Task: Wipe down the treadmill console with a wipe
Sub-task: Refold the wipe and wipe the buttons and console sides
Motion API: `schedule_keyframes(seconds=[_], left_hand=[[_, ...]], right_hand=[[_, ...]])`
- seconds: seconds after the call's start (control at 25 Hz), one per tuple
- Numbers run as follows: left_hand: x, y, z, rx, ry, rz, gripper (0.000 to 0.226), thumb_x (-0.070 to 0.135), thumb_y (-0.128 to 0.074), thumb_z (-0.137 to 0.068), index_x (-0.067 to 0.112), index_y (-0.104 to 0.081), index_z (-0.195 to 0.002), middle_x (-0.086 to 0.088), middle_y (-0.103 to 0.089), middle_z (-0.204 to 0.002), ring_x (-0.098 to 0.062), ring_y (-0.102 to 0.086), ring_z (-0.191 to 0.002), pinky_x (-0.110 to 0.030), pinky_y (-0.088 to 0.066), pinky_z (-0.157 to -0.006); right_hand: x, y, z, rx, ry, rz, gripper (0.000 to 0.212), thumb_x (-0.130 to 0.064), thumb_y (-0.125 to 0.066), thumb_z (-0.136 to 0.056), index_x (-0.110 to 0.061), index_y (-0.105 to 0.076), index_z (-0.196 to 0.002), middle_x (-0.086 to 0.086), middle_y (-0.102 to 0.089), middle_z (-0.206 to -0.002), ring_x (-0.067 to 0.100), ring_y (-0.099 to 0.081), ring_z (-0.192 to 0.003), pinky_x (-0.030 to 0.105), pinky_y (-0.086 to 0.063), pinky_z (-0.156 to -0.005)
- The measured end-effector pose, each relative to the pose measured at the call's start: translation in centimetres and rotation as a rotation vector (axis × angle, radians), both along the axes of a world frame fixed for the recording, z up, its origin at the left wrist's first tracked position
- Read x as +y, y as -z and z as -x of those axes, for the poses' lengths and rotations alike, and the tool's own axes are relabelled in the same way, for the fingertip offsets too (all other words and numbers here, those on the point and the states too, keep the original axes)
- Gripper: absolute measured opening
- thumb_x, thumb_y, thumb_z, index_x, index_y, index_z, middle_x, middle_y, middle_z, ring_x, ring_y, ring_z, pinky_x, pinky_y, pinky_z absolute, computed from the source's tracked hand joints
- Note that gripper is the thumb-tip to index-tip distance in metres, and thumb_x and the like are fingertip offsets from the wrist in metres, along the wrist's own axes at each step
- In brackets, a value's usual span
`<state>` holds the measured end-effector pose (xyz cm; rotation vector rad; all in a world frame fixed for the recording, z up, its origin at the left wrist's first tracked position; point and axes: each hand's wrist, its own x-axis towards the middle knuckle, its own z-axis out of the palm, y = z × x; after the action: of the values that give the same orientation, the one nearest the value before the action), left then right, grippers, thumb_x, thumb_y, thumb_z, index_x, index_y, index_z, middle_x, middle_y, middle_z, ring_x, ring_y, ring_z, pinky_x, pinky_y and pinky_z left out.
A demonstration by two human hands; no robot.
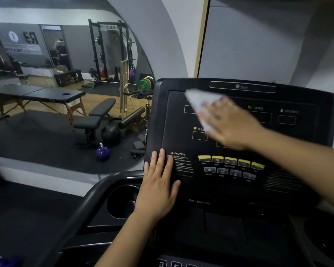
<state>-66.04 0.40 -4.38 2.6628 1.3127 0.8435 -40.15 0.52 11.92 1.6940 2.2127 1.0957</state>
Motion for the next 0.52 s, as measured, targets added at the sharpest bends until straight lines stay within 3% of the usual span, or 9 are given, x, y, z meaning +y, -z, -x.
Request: schedule_keyframes(seconds=[0.12, 0.2, 0.28, 0.4, 0.44, 0.52], left_hand=[[0.0, 0.1, 0.3, -0.011, 0.012, 0.016, 0.070, 0.050, -0.031, -0.100, 0.027, 0.000, -0.158, 0.005, 0.021, -0.164, -0.013, 0.029, -0.148, -0.035, 0.012, -0.120], [0.0, 0.1, 0.3, -0.030, 0.023, 0.028, 0.070, 0.049, -0.035, -0.100, 0.028, -0.002, -0.158, 0.006, 0.020, -0.164, -0.012, 0.029, -0.148, -0.032, 0.013, -0.119], [0.2, 0.0, 0.2, -0.049, 0.027, 0.024, 0.071, 0.046, -0.041, -0.100, 0.026, -0.007, -0.159, 0.005, 0.017, -0.165, -0.014, 0.026, -0.149, -0.032, 0.012, -0.120], [0.1, 0.4, 0.1, -0.058, 0.047, 0.034, 0.072, 0.041, -0.050, -0.098, 0.024, -0.014, -0.158, 0.003, 0.012, -0.165, -0.018, 0.020, -0.151, -0.035, 0.006, -0.122], [0.0, 0.6, 0.2, -0.071, 0.052, 0.029, 0.073, 0.039, -0.053, -0.097, 0.023, -0.017, -0.157, 0.003, 0.010, -0.166, -0.018, 0.017, -0.152, -0.038, 0.002, -0.124], [-0.1, 0.9, 0.2, -0.098, 0.039, 0.013, 0.071, 0.035, -0.059, -0.095, 0.021, -0.026, -0.156, 0.001, 0.004, -0.167, -0.021, 0.011, -0.153, -0.042, -0.006, -0.124]], right_hand=[[0.7, -2.9, -2.1, 0.308, 0.222, -0.152, 0.072, -0.057, -0.010, -0.094, -0.018, -0.012, -0.155, 0.013, -0.001, -0.162, 0.032, 0.002, -0.149, 0.049, 0.000, -0.120], [-0.7, 1.3, 0.0, 0.240, 0.169, -0.115, 0.075, -0.058, -0.020, -0.093, -0.015, -0.012, -0.155, 0.015, 0.003, -0.161, 0.032, 0.008, -0.148, 0.050, 0.002, -0.120], [-3.7, 7.4, 3.0, 0.184, -0.018, 0.038, 0.076, -0.059, -0.032, -0.092, -0.017, -0.018, -0.154, 0.015, -0.003, -0.161, 0.034, 0.005, -0.148, 0.054, -0.001, -0.119], [-7.7, 13.1, 5.6, 0.056, -0.177, 0.272, 0.072, -0.060, -0.034, -0.093, -0.017, -0.031, -0.150, 0.012, -0.020, -0.160, 0.033, -0.013, -0.148, 0.053, -0.009, -0.119], [-7.9, 12.6, 5.2, 0.062, -0.176, 0.288, 0.069, -0.059, -0.033, -0.093, -0.018, -0.033, -0.148, 0.010, -0.027, -0.158, 0.034, -0.023, -0.145, 0.051, -0.012, -0.119], [-6.8, 9.8, 2.2, 0.117, -0.104, 0.083, 0.062, -0.053, -0.025, -0.094, -0.021, -0.030, -0.147, 0.011, -0.030, -0.155, 0.035, -0.036, -0.133, 0.051, -0.018, -0.116]])
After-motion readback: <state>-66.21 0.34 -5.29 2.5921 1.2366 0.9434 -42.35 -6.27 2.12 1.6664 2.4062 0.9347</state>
